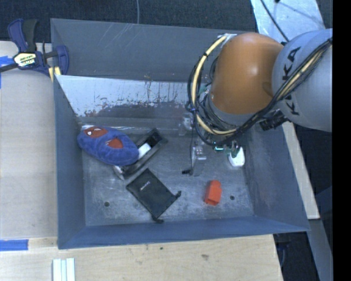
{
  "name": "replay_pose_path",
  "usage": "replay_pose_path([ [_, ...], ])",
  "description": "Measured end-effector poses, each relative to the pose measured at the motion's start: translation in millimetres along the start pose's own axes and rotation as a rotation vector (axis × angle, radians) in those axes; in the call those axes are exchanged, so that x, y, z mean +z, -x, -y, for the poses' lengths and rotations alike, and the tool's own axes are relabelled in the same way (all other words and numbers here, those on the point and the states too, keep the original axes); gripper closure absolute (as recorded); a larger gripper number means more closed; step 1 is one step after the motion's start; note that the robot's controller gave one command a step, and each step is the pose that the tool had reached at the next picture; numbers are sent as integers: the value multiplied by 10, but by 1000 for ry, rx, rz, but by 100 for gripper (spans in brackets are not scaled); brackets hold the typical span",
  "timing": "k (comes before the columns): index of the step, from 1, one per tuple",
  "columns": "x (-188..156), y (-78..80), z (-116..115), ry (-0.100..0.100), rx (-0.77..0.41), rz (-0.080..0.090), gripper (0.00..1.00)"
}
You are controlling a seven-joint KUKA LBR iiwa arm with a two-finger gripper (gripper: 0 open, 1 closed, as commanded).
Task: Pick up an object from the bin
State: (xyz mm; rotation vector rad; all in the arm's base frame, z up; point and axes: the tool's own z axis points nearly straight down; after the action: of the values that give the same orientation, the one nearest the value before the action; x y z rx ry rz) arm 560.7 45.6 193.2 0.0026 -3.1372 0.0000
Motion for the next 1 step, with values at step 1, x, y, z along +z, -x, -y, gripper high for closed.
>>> replay_pose_path([
  [1,968,-128,-731,5,1,28,0],
])
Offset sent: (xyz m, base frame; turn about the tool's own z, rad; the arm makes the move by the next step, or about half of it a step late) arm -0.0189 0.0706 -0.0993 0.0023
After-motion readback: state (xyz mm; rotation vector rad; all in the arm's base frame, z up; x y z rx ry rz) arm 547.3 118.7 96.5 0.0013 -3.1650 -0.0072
